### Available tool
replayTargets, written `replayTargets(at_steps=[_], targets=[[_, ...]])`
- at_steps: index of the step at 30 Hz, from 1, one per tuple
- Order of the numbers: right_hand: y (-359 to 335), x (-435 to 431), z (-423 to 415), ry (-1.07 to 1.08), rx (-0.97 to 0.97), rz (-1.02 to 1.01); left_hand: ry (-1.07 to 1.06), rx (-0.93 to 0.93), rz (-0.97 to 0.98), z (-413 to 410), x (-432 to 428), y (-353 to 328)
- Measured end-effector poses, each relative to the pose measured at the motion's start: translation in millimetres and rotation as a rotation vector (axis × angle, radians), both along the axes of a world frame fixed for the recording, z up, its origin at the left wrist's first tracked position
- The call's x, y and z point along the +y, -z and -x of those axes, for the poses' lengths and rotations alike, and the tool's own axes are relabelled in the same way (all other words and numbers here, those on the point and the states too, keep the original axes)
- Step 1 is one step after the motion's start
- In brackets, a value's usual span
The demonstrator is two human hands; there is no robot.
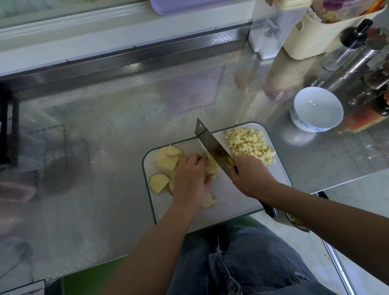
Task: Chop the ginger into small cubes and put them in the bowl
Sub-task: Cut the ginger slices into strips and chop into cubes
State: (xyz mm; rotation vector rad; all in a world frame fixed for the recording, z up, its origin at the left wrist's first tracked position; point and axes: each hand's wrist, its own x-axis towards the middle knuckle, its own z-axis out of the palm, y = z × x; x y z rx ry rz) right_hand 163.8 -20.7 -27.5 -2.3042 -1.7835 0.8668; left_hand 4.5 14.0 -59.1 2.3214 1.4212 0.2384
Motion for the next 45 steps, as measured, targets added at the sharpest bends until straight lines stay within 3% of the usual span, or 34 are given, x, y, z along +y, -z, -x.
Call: replayTargets(at_steps=[12,23,28,45], targets=[[12,-9,13,-0.029,-0.072,0.019,0.048,0.124,-0.006,-4,4,2],[-12,2,7,0.130,0.140,-0.032,0.036,0.059,0.010,-1,5,1],[-25,-1,11,0.071,0.125,0.010,-0.034,-0.036,-0.001,3,1,1],[11,-9,23,0.053,0.005,0.055,-0.049,-0.005,0.061,-7,7,10]])
